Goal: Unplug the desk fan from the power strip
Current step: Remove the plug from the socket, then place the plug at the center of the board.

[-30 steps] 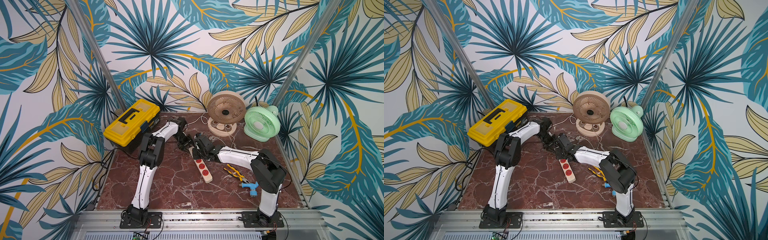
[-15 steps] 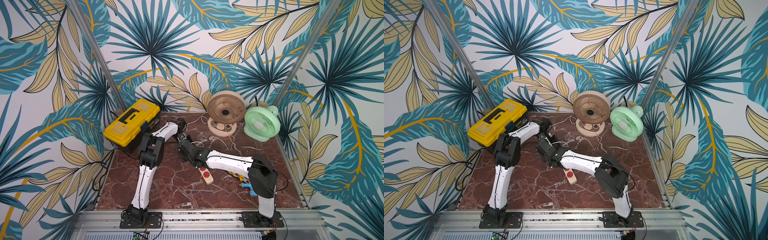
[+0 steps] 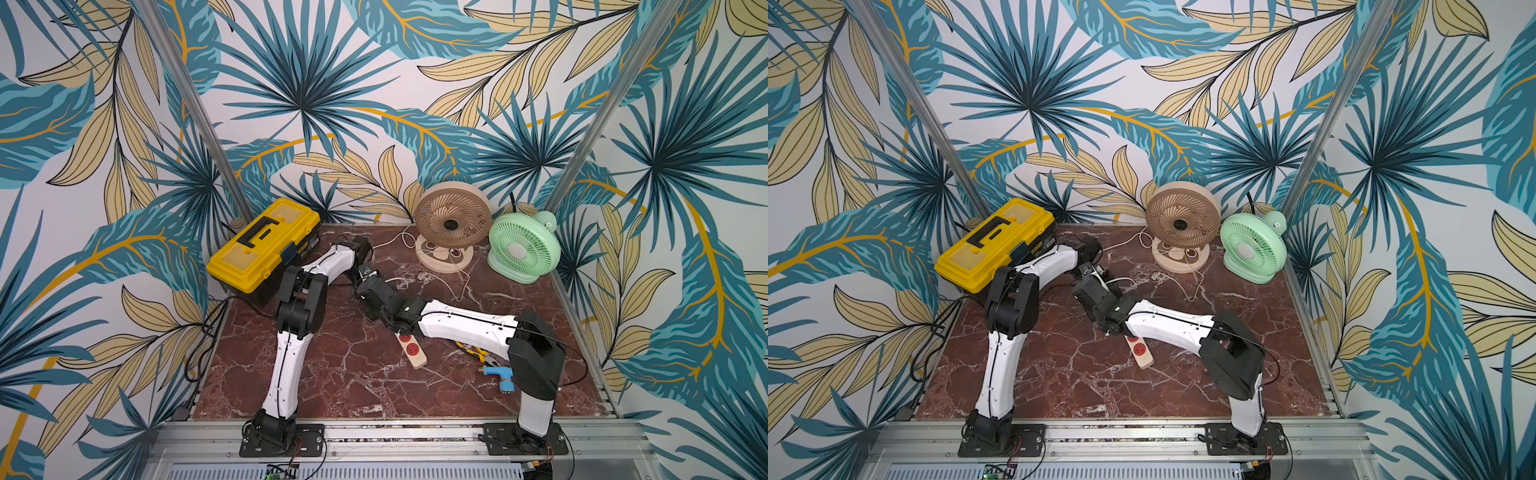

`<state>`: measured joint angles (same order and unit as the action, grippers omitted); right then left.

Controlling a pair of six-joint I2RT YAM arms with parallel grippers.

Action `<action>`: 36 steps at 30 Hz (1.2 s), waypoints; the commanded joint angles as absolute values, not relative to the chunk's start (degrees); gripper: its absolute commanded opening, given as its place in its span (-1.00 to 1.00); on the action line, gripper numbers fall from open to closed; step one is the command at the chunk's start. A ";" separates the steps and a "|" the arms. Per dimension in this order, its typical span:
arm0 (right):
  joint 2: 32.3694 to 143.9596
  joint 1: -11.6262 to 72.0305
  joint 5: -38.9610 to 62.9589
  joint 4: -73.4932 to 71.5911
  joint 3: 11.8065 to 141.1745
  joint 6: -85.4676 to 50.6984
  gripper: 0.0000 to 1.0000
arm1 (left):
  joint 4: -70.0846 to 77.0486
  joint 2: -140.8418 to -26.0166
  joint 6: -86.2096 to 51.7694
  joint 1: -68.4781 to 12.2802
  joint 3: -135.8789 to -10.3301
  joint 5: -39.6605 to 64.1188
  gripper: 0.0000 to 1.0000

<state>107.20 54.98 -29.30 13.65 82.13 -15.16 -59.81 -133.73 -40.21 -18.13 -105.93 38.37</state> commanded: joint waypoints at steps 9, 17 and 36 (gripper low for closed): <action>108.11 42.75 -16.36 19.66 88.65 -19.82 -1.00 | -55.40 -133.19 -37.21 -12.72 -96.20 19.54 -1.00; 119.99 37.98 -11.11 26.06 104.00 -19.17 -1.00 | -53.17 -130.44 -37.13 -12.13 -91.90 19.10 -1.00; 145.12 34.62 -3.20 31.68 130.92 -21.86 -0.87 | -49.89 -126.73 -36.32 -12.13 -88.47 18.31 -0.50</action>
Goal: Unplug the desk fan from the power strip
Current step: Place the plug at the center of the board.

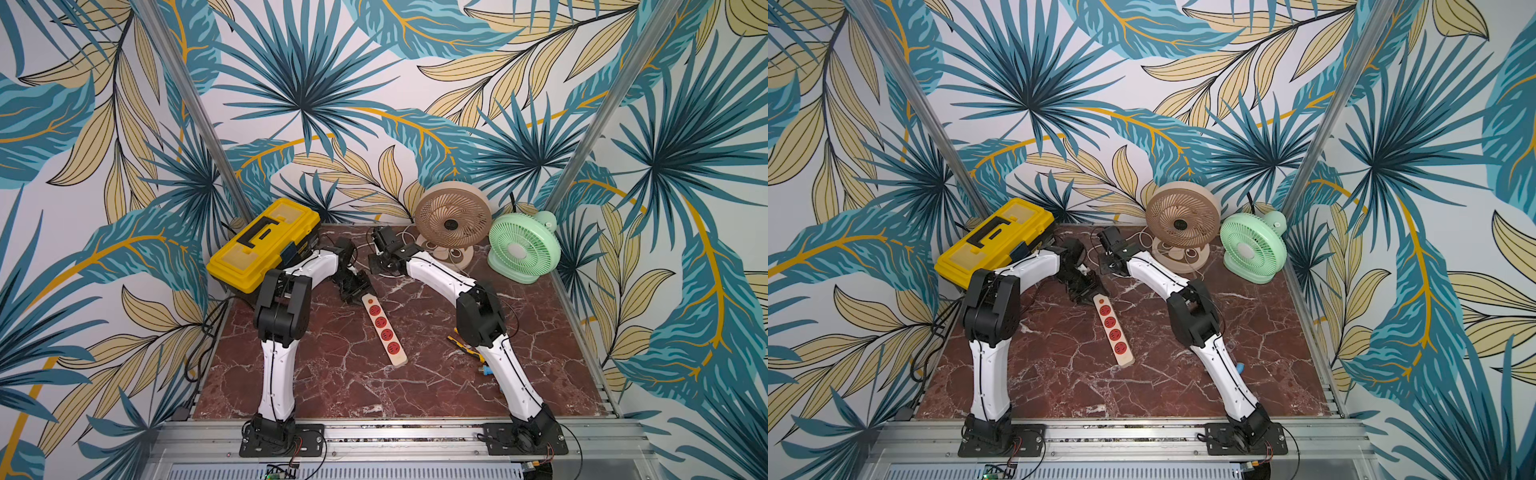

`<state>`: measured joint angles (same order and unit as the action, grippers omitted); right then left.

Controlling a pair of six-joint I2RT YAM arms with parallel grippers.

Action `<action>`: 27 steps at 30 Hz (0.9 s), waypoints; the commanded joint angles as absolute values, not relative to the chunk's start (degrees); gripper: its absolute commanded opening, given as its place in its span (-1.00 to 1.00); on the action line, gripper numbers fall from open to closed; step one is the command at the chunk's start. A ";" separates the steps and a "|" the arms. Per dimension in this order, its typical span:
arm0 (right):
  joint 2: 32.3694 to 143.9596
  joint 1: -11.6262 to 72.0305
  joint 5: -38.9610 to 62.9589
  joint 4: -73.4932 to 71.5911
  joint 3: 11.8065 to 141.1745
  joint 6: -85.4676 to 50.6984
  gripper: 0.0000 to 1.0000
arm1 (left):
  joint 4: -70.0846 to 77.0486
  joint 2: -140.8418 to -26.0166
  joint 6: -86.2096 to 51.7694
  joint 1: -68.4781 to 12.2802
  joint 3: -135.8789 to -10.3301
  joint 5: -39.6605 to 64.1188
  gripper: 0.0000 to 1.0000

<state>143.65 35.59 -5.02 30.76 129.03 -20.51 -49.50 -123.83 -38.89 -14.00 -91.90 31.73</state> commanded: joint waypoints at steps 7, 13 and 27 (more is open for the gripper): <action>146.44 34.37 -2.94 32.33 131.80 -20.26 -0.39 | -49.02 -126.12 -35.86 -12.13 -88.76 19.02 -0.08; 146.10 34.37 -2.61 33.08 131.72 -18.85 0.08 | -48.46 -124.61 -35.80 -12.13 -89.36 19.76 0.39; 135.52 34.78 -5.66 28.91 121.31 -13.69 0.74 | -46.65 -119.05 -34.30 -12.22 -90.42 23.03 1.00</action>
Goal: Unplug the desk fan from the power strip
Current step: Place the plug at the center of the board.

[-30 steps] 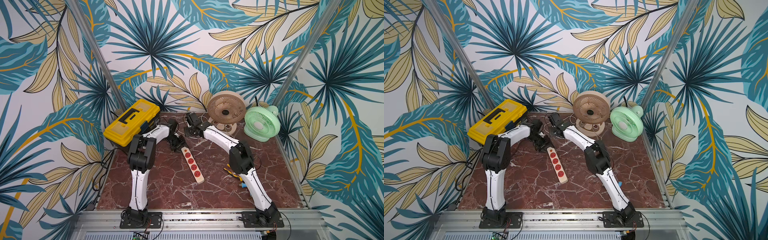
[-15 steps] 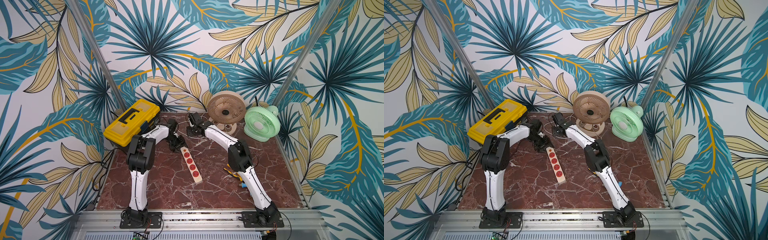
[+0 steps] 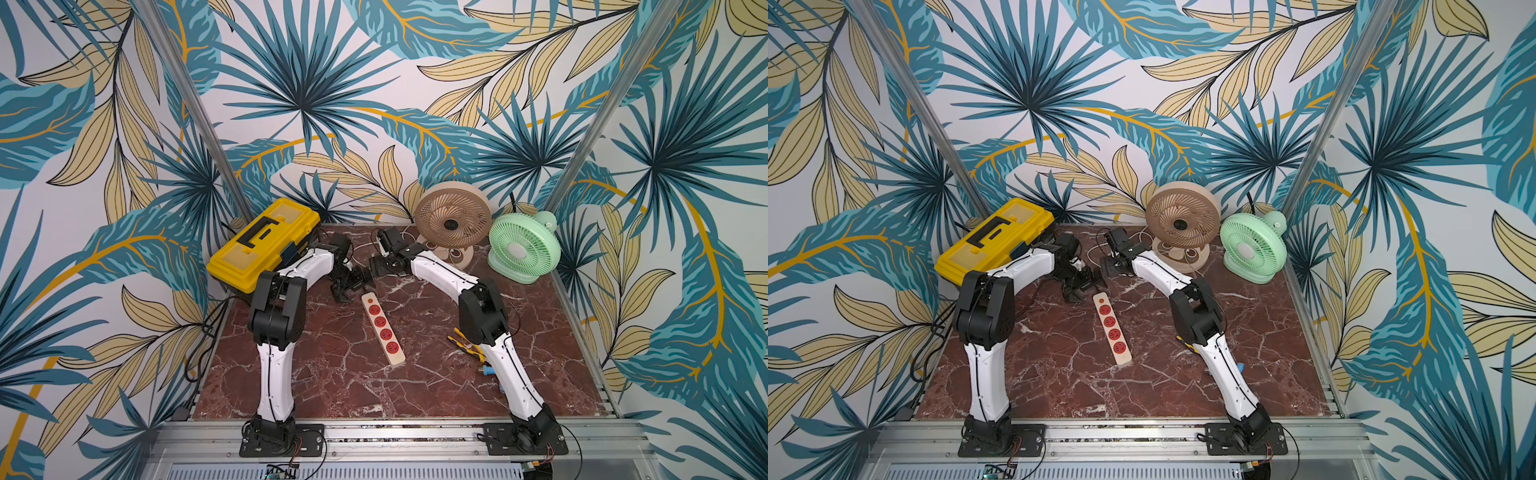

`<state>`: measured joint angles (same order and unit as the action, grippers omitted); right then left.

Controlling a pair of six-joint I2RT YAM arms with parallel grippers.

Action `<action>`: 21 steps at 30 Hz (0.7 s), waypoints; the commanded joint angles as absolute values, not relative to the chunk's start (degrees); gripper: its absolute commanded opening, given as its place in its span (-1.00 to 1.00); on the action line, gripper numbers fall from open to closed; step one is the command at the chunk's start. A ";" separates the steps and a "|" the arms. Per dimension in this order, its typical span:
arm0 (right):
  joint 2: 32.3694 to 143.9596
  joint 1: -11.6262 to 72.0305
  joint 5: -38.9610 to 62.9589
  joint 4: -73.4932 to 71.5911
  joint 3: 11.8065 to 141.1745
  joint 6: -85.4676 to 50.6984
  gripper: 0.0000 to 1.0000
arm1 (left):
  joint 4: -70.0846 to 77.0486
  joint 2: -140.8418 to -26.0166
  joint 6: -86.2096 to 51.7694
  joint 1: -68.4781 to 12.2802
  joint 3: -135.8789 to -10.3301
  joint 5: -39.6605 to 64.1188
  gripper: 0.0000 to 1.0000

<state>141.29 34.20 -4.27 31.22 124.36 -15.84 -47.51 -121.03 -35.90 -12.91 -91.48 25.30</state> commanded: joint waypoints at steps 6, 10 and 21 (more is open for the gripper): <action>126.56 35.32 -7.16 23.36 110.98 -11.28 0.99 | -44.63 -112.75 -31.47 -12.23 -89.70 21.78 1.00; 120.06 35.80 -8.61 17.33 102.43 -10.43 0.99 | -43.23 -108.04 -29.54 -12.22 -88.60 19.81 1.00; 96.96 36.47 -13.21 -5.95 71.04 -5.90 0.99 | -32.05 -90.55 -29.04 -12.22 -76.61 5.87 1.00</action>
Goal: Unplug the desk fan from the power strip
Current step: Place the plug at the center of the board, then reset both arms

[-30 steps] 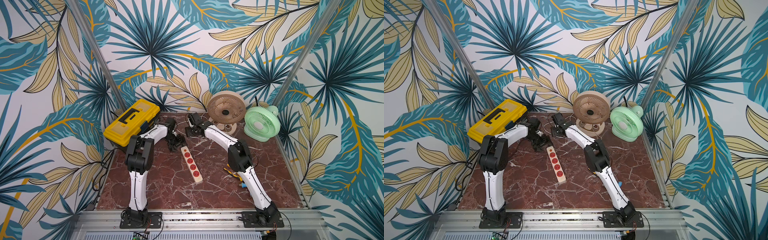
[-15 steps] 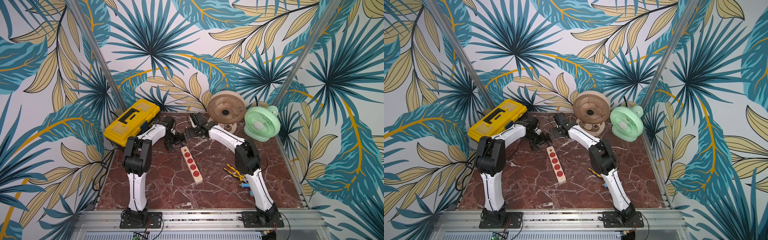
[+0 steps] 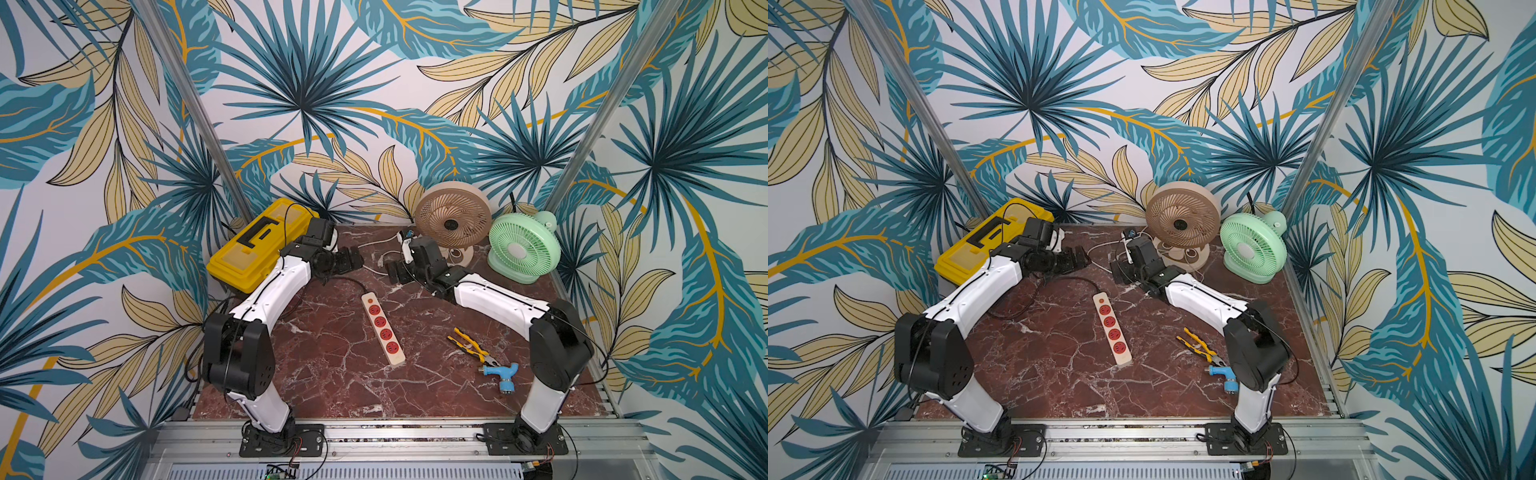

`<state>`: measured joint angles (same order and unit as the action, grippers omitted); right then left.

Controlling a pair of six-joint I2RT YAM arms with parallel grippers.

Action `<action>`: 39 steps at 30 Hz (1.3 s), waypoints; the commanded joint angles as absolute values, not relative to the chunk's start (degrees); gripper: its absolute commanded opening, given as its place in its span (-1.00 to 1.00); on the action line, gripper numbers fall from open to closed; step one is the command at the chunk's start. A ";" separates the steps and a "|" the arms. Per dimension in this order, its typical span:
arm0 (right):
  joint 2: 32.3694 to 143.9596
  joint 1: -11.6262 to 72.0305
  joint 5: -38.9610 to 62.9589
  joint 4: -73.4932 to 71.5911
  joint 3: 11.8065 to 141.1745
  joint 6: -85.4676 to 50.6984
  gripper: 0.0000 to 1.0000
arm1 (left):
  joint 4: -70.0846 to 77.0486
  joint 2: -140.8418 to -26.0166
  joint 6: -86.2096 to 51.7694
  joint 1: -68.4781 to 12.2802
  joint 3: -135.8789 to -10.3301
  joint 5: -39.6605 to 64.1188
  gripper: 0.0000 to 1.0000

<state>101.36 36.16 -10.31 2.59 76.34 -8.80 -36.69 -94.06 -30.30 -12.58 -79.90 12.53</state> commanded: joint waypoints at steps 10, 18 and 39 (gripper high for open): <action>82.00 36.41 -19.94 -13.75 54.28 1.45 0.99 | -23.00 -75.52 -26.72 -12.22 -63.51 -12.53 1.00; 70.24 36.32 -29.31 -28.16 37.52 12.96 0.99 | -1.15 -59.20 -16.86 -12.17 -44.68 -28.23 1.00; 70.92 9.47 -25.45 -47.04 15.79 1.77 0.99 | 43.39 -74.35 3.98 -7.29 -19.87 -16.62 1.00</action>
<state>67.68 10.50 -31.05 -39.35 16.69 4.16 36.01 -71.72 3.88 -9.19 -21.39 -20.62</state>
